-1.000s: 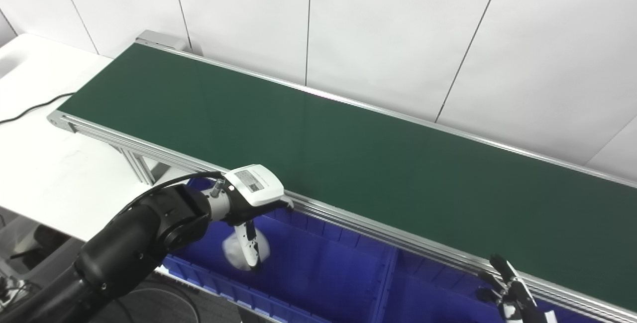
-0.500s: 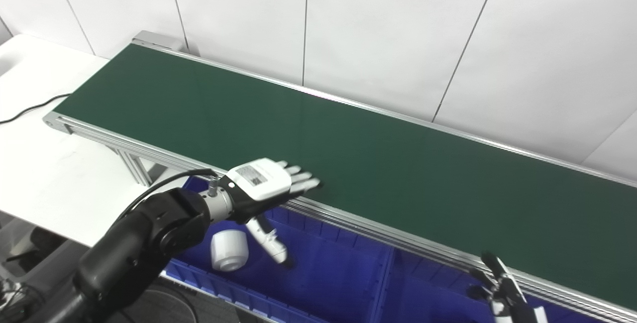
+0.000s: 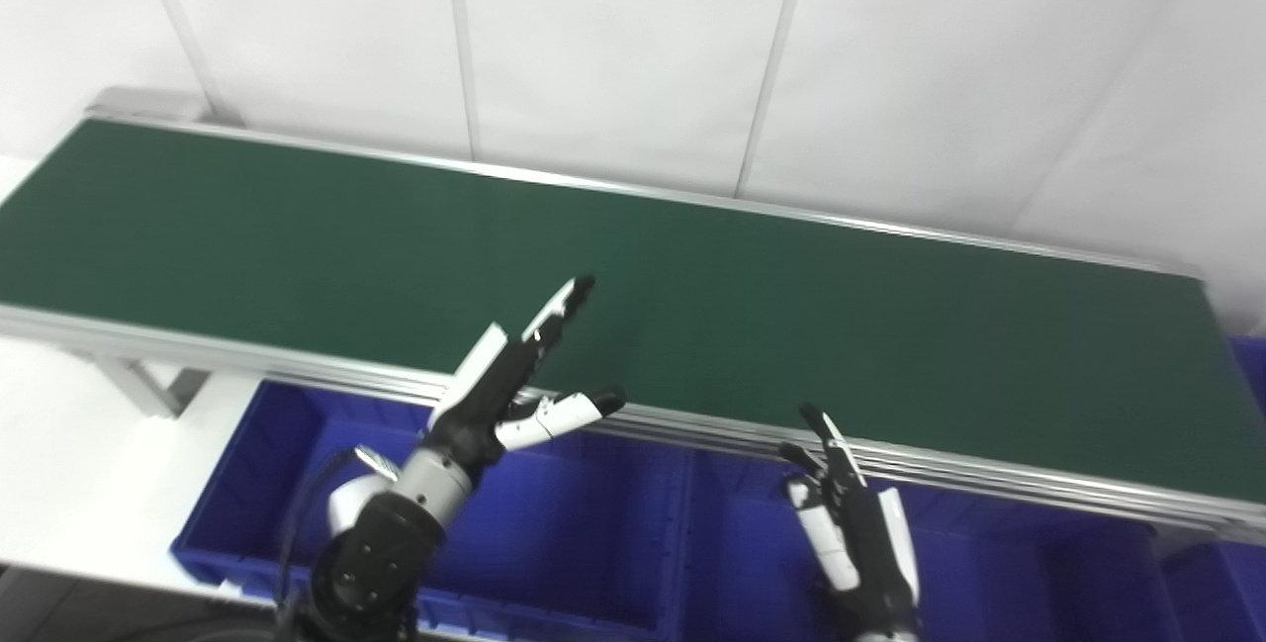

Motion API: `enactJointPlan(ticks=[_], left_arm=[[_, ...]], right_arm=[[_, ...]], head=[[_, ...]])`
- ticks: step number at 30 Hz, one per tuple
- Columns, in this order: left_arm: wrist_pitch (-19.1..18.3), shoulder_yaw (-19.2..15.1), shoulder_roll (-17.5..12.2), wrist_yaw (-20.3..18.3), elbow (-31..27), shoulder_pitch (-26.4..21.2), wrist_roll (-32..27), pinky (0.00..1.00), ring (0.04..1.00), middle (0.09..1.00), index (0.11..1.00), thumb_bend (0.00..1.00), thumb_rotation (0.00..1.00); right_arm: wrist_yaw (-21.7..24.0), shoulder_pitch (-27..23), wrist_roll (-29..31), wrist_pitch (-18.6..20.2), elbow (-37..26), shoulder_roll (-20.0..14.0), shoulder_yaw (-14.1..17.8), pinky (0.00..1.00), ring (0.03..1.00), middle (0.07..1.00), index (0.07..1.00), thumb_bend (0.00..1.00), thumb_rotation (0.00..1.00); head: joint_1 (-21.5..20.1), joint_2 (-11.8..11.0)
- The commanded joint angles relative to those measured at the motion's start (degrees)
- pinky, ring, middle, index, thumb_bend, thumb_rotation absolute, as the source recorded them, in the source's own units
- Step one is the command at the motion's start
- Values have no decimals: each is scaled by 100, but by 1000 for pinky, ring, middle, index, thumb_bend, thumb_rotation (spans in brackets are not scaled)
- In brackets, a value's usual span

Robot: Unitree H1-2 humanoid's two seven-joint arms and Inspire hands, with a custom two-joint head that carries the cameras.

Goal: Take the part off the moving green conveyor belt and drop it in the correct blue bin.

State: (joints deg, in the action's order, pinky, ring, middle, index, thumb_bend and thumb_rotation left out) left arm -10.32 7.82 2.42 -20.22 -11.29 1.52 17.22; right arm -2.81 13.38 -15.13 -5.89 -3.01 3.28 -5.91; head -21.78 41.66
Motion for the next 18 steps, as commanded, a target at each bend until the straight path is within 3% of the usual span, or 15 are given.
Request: enactJointPlan(ticks=[1,8,13,18], left_arm=[[-24,28,10,80,-42,-231,-279,998,1000,1000,1000,828,831],[-83,255,-288,-120,23,-269,-728,1000,1000,1000,1000,845,816],[24,440,-515,-70,-77,-144,-782,1000,1000,1000,1000,759,789],[46,453,-535,42,-5,-24,-892,1000,1000,1000,1000,721,777]], right_arm=[[-240,-136,-216,-3,-130,196,-81,781,862,984,961,837,937],[-561,-170,-366,143,-25,541,-79,803,873,992,964,803,979],[-714,-202,-555,179,80,613,-142,851,872,984,961,799,999],[-789,-241,-517,297,125,734,-204,846,887,978,955,819,992]], head=[[-165,-5],[-747,-89],[-1182,-166],[-1540,-181]])
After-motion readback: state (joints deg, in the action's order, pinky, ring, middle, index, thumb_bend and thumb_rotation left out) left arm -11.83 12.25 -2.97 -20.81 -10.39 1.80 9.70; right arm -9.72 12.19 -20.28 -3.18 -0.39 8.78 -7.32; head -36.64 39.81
